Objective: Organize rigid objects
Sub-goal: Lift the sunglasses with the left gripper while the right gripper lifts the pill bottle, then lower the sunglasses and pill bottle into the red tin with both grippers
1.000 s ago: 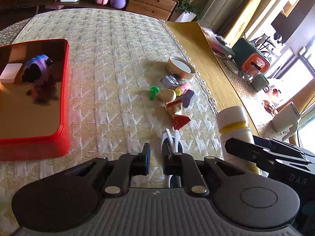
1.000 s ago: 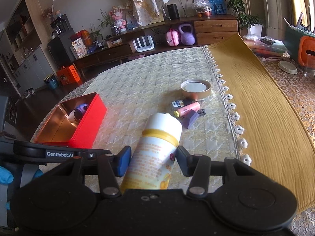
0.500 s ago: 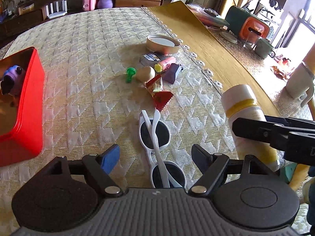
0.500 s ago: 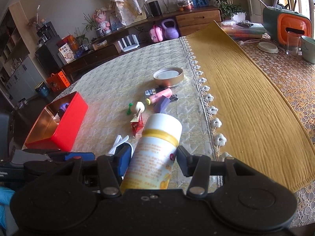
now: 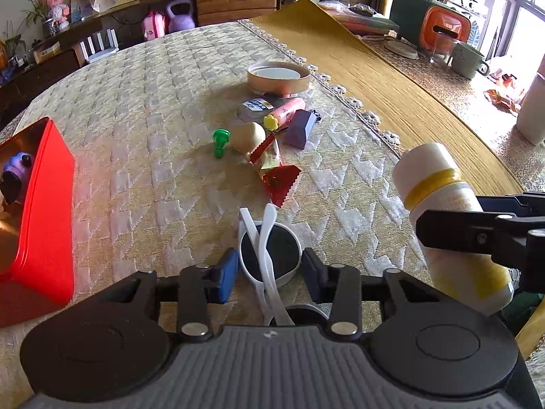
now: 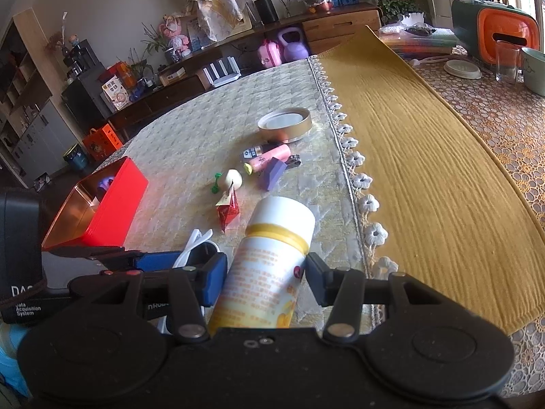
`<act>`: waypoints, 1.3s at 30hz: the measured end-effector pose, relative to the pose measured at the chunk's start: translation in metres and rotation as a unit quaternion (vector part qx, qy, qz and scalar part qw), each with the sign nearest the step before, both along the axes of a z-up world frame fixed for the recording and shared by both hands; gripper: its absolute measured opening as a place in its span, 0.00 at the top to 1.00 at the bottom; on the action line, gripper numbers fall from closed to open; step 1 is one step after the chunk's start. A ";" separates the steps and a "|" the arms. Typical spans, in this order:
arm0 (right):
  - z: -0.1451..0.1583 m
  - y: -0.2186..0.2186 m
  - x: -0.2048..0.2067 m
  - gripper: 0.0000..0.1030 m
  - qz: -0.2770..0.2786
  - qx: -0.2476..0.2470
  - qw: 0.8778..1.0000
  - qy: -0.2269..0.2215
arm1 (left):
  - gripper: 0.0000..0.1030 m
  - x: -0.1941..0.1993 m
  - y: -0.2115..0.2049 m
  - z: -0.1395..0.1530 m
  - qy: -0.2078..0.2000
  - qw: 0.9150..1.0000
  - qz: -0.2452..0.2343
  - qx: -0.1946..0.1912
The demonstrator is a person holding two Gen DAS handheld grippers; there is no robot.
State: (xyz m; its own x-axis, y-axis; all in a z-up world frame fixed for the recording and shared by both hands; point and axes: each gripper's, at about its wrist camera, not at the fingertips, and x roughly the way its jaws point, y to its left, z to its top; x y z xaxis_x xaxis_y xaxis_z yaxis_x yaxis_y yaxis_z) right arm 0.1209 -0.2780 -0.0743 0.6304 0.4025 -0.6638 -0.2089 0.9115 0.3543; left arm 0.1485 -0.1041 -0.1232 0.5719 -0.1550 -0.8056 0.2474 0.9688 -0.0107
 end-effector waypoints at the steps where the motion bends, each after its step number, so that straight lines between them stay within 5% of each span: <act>1: -0.001 0.000 0.000 0.52 0.000 0.001 1.000 0.001 | 0.62 -0.001 -0.002 0.000 -0.002 1.000 -0.004 0.003; 16: 0.007 0.010 -0.002 0.52 0.012 0.000 1.000 -0.001 | 0.63 -0.013 0.049 0.025 0.003 0.996 0.034 -0.082; 17: 0.009 0.012 -0.003 0.51 0.015 -0.002 1.000 -0.003 | 0.83 -0.015 0.055 0.028 0.001 0.995 0.040 -0.089; 18: 0.011 0.015 -0.004 0.51 0.018 -0.003 1.000 -0.005 | 0.92 -0.015 0.061 0.030 0.006 0.994 0.043 -0.098; 34: 0.055 0.071 -0.011 0.52 0.075 -0.028 0.996 -0.041 | 0.93 -0.033 0.128 0.077 -0.027 0.982 0.087 -0.165; 39: 0.073 0.103 -0.002 0.51 0.111 -0.035 0.992 -0.058 | 0.93 -0.033 0.158 0.099 -0.039 0.981 0.106 -0.157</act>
State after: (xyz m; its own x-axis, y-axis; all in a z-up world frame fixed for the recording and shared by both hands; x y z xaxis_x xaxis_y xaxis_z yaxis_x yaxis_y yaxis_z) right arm 0.1187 -0.1750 -0.0014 0.6060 0.4944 -0.6231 -0.4424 0.8605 0.2526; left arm 0.1152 0.0540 -0.0239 0.6762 -0.2602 -0.6892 0.0532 0.9503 -0.3066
